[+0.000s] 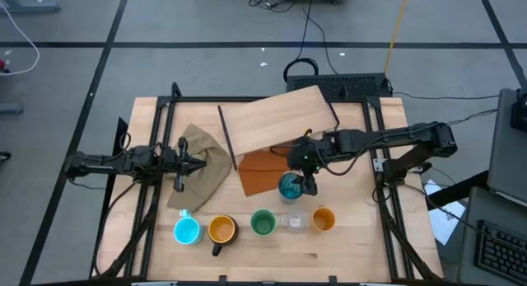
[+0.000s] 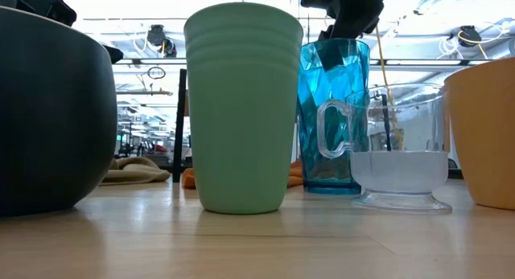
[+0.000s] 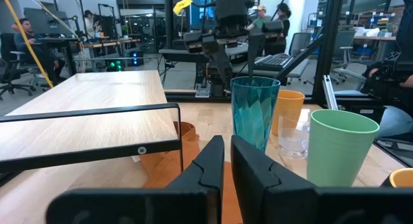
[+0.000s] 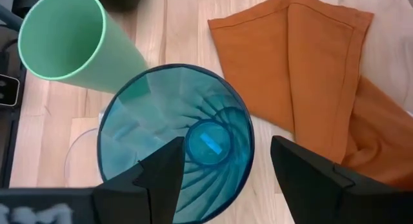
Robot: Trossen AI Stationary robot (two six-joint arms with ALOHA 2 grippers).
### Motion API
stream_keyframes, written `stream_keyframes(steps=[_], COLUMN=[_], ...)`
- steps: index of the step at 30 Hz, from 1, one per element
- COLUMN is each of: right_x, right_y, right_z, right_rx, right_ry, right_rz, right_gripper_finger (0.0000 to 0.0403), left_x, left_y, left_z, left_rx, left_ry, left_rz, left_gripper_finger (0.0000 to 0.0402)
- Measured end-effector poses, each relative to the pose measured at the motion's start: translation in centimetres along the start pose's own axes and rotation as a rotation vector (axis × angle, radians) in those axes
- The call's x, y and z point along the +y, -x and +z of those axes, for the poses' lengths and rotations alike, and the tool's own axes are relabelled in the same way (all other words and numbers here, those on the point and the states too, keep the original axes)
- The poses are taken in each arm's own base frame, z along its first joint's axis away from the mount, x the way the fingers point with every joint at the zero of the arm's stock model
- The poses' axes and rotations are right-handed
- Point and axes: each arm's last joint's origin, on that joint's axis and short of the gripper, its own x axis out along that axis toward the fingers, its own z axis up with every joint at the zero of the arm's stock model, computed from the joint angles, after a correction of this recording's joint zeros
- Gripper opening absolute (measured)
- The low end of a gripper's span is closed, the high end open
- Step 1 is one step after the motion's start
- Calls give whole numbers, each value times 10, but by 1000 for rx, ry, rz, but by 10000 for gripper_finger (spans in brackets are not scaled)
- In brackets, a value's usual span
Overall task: Stack small to large cups/mugs on shelf
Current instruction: Put the blue glass on the shelf
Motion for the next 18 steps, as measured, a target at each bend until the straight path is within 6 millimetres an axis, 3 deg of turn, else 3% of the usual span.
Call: stream_keyframes(steps=[18], right_x=[-9], right_y=[-17], right_z=[-3], right_rx=[18], right_ry=[-14], right_rz=[-11], right_gripper_finger=[219], left_x=[0], left_y=[-2], left_z=[-3], left_rx=[34], left_ry=[-1], left_rz=[-8], left_gripper_finger=[31])
